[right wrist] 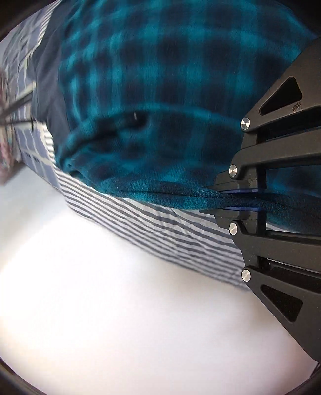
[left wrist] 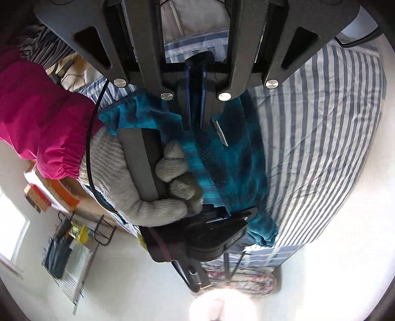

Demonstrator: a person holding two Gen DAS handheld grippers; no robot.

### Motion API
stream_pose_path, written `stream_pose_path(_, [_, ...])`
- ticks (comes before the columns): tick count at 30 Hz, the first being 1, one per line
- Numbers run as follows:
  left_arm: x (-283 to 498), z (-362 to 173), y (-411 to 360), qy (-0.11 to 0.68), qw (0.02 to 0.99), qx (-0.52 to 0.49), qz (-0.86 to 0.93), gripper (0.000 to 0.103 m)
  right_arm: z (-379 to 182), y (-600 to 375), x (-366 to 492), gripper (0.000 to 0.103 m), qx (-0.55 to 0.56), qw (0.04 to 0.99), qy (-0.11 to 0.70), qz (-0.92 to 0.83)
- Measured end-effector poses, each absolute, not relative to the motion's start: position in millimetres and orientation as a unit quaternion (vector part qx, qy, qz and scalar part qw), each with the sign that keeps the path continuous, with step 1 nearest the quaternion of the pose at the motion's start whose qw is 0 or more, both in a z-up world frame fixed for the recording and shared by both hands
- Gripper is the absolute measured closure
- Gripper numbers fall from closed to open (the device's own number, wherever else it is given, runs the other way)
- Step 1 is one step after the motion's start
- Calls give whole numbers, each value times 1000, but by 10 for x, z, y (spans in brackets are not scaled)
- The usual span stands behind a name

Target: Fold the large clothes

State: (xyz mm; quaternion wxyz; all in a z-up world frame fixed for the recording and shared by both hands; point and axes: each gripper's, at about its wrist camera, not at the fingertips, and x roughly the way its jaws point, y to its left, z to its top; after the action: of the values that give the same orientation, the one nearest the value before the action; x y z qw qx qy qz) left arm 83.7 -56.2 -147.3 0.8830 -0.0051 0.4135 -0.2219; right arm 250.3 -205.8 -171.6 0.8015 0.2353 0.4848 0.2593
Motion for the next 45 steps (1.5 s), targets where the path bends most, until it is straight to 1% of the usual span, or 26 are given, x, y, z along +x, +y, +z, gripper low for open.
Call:
stream_pose_path(3, [805, -1424, -692, 413, 876, 1, -249, 99, -1773, -2417, 2386, 97, 283, 800, 461, 261])
stream_pose_path(6, [734, -1363, -747, 414, 866, -8, -280, 99, -1908, -2656, 2268, 97, 320, 796, 453, 240])
stream_pose_path(7, [710, -1342, -750, 410, 865, -12, -288, 93, -1973, -2760, 2221, 97, 335, 793, 452, 232])
stream_pose_path(8, [694, -1330, -746, 408, 865, -11, -290, 85, -2032, -2874, 2180, 97, 348, 791, 451, 224])
stream_pose_path(10, [689, -1334, -712, 403, 868, -15, -289, 78, -2158, -3019, 2101, 97, 362, 788, 453, 207])
stream_pose_path(16, [858, -1477, -609, 430, 864, -40, -260, 78, -2341, -3040, 2007, 97, 345, 789, 477, 175])
stream_pose_path(21, [931, -1531, -524, 433, 869, -43, -236, 77, -2240, -2863, 2040, 97, 278, 806, 499, 154])
stream_pose_path(23, [969, -1553, -455, 436, 870, -51, -225, 78, -2169, -2818, 2037, 92, 260, 806, 508, 160])
stream_pose_path(25, [1000, -1586, -369, 438, 870, -65, -217, 78, -2019, -2764, 2080, 92, 224, 813, 512, 163])
stream_pose_path(28, [1037, -1627, -349, 440, 870, -71, -211, 78, -1722, -2735, 2055, 92, 175, 835, 493, 172])
stream_pose_path(34, [1120, -1703, -554, 449, 863, -63, -221, 78, -1192, -2779, 2397, 92, 120, 871, 427, 209])
stream_pose_path(37, [1200, -1758, -632, 458, 856, -72, -228, 78, -1071, -2753, 2593, 92, 94, 886, 397, 221])
stream_pose_path(40, [1285, -1804, -683, 467, 849, -84, -232, 78, -974, -2716, 2904, 92, 89, 889, 384, 232])
stream_pose_path(45, [1392, -1819, -757, 467, 848, -84, -237, 78, -1116, -2565, 3459, 92, 98, 882, 389, 249])
